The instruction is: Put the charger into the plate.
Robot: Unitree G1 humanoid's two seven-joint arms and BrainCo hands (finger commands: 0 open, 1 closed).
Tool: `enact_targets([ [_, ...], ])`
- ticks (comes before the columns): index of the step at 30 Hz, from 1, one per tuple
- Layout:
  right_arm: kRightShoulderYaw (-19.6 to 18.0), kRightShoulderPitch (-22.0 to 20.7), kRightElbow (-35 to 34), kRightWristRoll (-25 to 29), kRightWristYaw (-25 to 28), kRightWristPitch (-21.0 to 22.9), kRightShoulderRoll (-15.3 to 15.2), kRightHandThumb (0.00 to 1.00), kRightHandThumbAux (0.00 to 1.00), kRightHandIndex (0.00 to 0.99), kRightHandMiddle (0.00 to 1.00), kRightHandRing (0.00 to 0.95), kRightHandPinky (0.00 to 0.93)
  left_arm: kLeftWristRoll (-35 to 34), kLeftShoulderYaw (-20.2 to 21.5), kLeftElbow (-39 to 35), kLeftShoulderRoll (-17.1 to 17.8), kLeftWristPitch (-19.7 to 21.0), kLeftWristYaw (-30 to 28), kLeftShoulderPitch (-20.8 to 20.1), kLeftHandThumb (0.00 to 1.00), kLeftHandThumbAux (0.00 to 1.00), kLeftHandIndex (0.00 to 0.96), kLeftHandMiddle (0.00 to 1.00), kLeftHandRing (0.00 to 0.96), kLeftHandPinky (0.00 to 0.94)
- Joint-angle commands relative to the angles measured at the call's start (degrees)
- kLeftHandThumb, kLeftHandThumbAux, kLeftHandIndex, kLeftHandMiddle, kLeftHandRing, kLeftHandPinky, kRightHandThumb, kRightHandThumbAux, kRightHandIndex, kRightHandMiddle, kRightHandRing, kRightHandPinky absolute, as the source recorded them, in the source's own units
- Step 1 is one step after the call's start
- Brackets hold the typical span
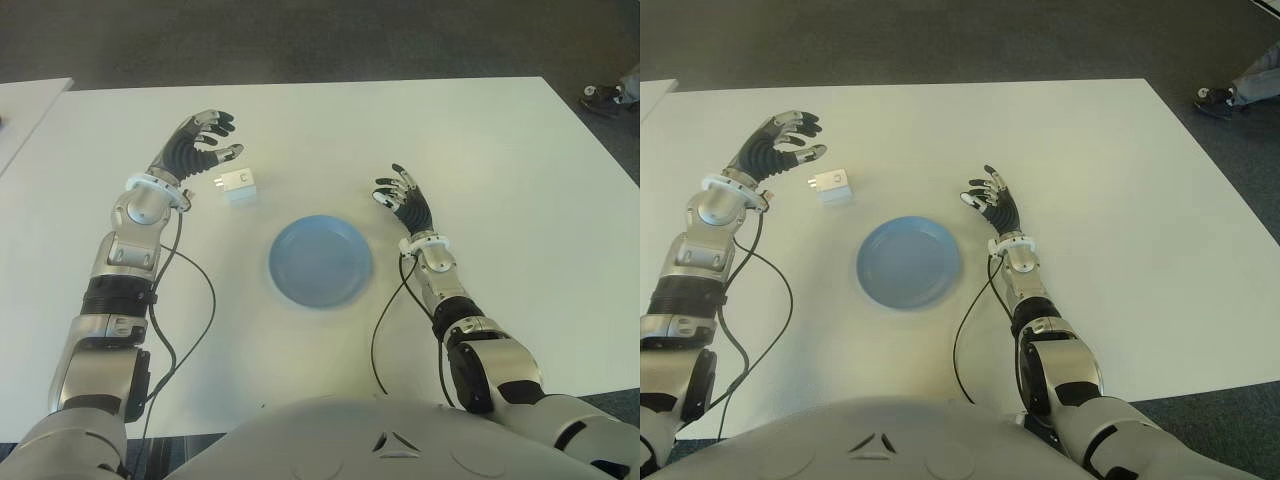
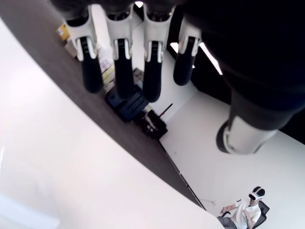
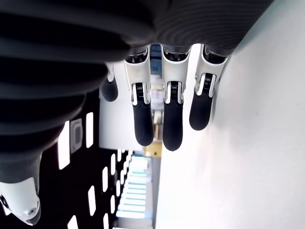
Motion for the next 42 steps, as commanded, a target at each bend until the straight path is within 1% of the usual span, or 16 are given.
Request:
enact_targets([
  [1, -0.09, 4.50, 4.44, -0.24, 0.41, 4.38, 0.74, 0.103, 0.641, 0.059, 0.314, 0.324, 0.305, 5.74, -2.49, 3.58, 0.77, -2.83, 5.06, -2.13, 0.438, 0.546, 0.185, 0.235, 0.233, 0.218],
  [2, -0.11, 4.50, 4.45, -0.24, 0.43, 4.36, 0.75, 0.103, 0.642, 0.059, 0.314, 0.323, 0.304, 6.42, -2.80, 4.10, 0.87, -3.22, 5.73, -2.44, 0.432, 0.538, 0.172, 0.224, 0.222, 0.195],
  [3, -0.11, 4.50, 4.46, -0.25, 0.45, 4.35, 0.77, 0.102, 0.643, 0.059, 0.314, 0.323, 0.304, 8.63, -4.42, 8.59, 0.92, -4.32, 7.78, -4.87, 0.430, 0.535, 0.168, 0.220, 0.218, 0.187],
  [5, -0.08, 4.53, 4.44, -0.33, 0.51, 4.27, 0.78, 0.101, 0.645, 0.057, 0.313, 0.321, 0.300, 15.17, -9.19, 18.31, 1.73, -6.74, 13.03, -9.90, 0.382, 0.490, 0.087, 0.121, 0.131, 0.095],
  [6, -0.08, 4.54, 4.45, -0.35, 0.52, 4.24, 0.78, 0.100, 0.645, 0.057, 0.312, 0.320, 0.298, 16.94, -10.52, 21.11, 1.97, -7.60, 14.64, -11.30, 0.362, 0.471, 0.058, 0.085, 0.096, 0.061],
  [8, -0.07, 4.49, 4.52, -0.40, 0.60, 4.20, 0.76, 0.100, 0.645, 0.056, 0.312, 0.319, 0.297, 20.47, -13.38, 25.99, 2.57, -8.94, 17.92, -13.62, 0.340, 0.449, 0.030, 0.045, 0.055, 0.031],
  [9, -0.07, 4.45, 4.57, -0.41, 0.63, 4.19, 0.75, 0.100, 0.645, 0.056, 0.312, 0.319, 0.297, 21.88, -14.64, 28.15, 2.78, -9.49, 19.35, -14.64, 0.327, 0.426, 0.019, 0.029, 0.035, 0.020],
  [11, -0.07, 4.42, 4.62, -0.39, 0.73, 4.13, 0.75, 0.100, 0.645, 0.056, 0.312, 0.318, 0.297, 25.77, -18.26, 33.38, 3.32, -10.10, 23.13, -17.00, 0.314, 0.394, 0.009, 0.014, 0.017, 0.010],
  [13, -0.10, 4.41, 4.69, -0.36, 0.82, 4.06, 0.71, 0.101, 0.646, 0.057, 0.314, 0.318, 0.297, 28.18, -20.74, 37.04, 3.46, -10.42, 25.92, -18.61, 0.298, 0.349, 0.005, 0.007, 0.009, 0.005],
  [18, -0.21, 4.40, 4.80, -0.29, 1.01, 3.88, 0.65, 0.102, 0.646, 0.060, 0.318, 0.320, 0.297, 33.00, -26.45, 44.87, 2.95, -9.38, 31.40, -21.58, 0.264, 0.252, 0.000, 0.000, 0.001, 0.000],
  [21, -0.30, 4.36, 4.93, -0.23, 1.20, 3.81, 0.64, 0.100, 0.645, 0.062, 0.319, 0.321, 0.298, 34.81, -29.31, 48.74, 2.21, -8.27, 31.62, -22.89, 0.242, 0.222, 0.000, 0.000, 0.000, 0.000],
  [25, -0.46, 4.31, 5.03, -0.18, 1.46, 3.73, 0.58, 0.098, 0.644, 0.065, 0.319, 0.321, 0.300, 34.63, -30.92, 51.24, 1.74, -8.57, 30.80, -23.52, 0.228, 0.212, 0.000, 0.000, 0.000, 0.000],
  [28, -0.55, 4.28, 5.02, -0.19, 1.59, 3.72, 0.56, 0.096, 0.645, 0.067, 0.320, 0.323, 0.304, 34.35, -31.98, 52.58, 1.36, -8.13, 30.44, -22.96, 0.222, 0.214, 0.000, 0.000, 0.000, 0.000],
  [33, -0.67, 4.36, 4.96, -0.25, 1.90, 3.65, 0.36, 0.090, 0.642, 0.069, 0.321, 0.326, 0.301, 34.62, -34.05, 54.84, 0.48, -5.61, 30.44, -21.63, 0.209, 0.223, 0.000, 0.000, 0.000, 0.000],
  [39, -0.83, 4.49, 4.96, -0.22, 2.29, 3.62, 0.10, 0.084, 0.634, 0.069, 0.317, 0.324, 0.295, 34.72, -36.14, 55.71, -0.38, -3.73, 29.98, -21.08, 0.204, 0.228, 0.000, 0.000, 0.000, 0.000],
  [42, -1.00, 4.65, 4.96, -0.05, 2.66, 3.59, -0.07, 0.083, 0.629, 0.070, 0.315, 0.322, 0.293, 34.53, -36.97, 56.12, -1.13, -2.44, 28.24, -20.78, 0.204, 0.230, 0.000, 0.000, 0.000, 0.000],
])
